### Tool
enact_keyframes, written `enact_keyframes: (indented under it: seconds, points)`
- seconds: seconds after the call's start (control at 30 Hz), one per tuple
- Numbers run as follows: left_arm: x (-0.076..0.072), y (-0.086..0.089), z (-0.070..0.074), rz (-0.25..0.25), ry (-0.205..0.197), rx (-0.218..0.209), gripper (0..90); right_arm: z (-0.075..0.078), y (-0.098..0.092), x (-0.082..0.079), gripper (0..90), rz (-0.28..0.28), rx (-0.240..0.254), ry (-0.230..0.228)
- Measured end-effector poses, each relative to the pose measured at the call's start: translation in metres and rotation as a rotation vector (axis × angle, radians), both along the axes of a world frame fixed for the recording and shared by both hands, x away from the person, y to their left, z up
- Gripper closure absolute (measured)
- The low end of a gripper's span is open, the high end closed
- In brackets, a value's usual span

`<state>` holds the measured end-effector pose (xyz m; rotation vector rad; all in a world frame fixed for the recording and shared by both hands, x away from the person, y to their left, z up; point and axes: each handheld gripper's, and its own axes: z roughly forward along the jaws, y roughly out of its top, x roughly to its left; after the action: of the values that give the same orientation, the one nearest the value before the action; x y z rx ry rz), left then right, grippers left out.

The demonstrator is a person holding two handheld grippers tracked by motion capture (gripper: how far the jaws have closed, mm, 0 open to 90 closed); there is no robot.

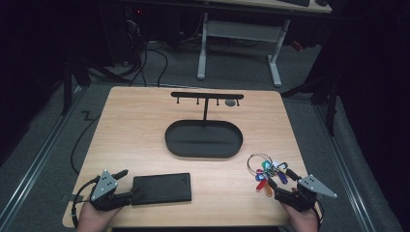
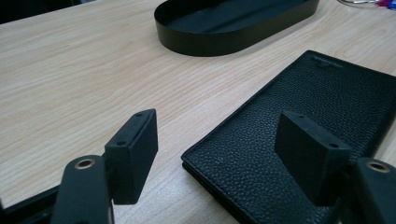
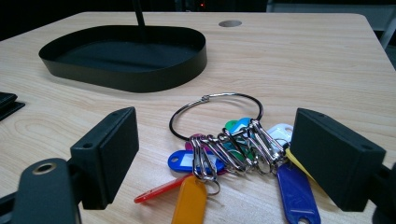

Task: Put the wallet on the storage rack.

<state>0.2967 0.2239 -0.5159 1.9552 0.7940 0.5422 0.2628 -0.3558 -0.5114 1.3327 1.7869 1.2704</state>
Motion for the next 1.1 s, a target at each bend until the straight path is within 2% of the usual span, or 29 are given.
enact_keyframes:
  seconds: [0.17, 0.27, 0.5, 0.53, 0.57, 0.6, 0.67, 0.7, 0.83, 0.93, 1.1]
  points:
    - [-0.001, -0.003, 0.000, -0.025, -0.005, 0.006, 30.0, 0.000, 0.000, 0.000, 15.2, -0.002, -0.003, 0.004]
    - [-0.002, -0.010, 0.000, -0.060, -0.010, 0.013, 30.0, 0.000, -0.001, -0.002, 15.2, -0.011, -0.005, 0.004]
    - [-0.007, -0.030, 0.000, -0.144, -0.023, 0.075, 28.9, 0.001, -0.005, -0.006, 15.2, -0.029, -0.001, 0.004]
    - [-0.007, -0.030, 0.000, -0.144, -0.023, 0.075, 28.7, 0.001, -0.006, -0.006, 15.2, -0.030, -0.001, 0.005]
    - [-0.009, -0.035, 0.000, -0.169, -0.031, 0.097, 28.6, 0.001, -0.006, -0.007, 15.2, -0.031, -0.001, 0.005]
    - [-0.009, -0.035, 0.000, -0.169, -0.031, 0.097, 28.5, 0.001, -0.006, -0.007, 15.2, -0.031, -0.002, 0.005]
    - [-0.013, -0.044, 0.000, -0.212, -0.047, 0.138, 28.2, 0.001, -0.005, -0.007, 15.2, -0.031, -0.005, 0.005]
    - [-0.013, -0.044, 0.000, -0.212, -0.047, 0.138, 28.0, 0.001, -0.005, -0.007, 15.2, -0.031, -0.005, 0.005]
    - [-0.020, -0.055, -0.002, -0.274, -0.085, 0.210, 27.4, 0.001, -0.005, -0.005, 15.2, -0.027, -0.006, 0.009]
    - [-0.025, -0.063, -0.003, -0.300, -0.104, 0.259, 27.3, 0.001, -0.004, -0.005, 15.2, -0.026, -0.005, 0.010]
    - [-0.027, -0.070, -0.006, -0.324, -0.107, 0.284, 27.9, 0.001, -0.005, -0.005, 15.2, -0.026, -0.003, 0.014]
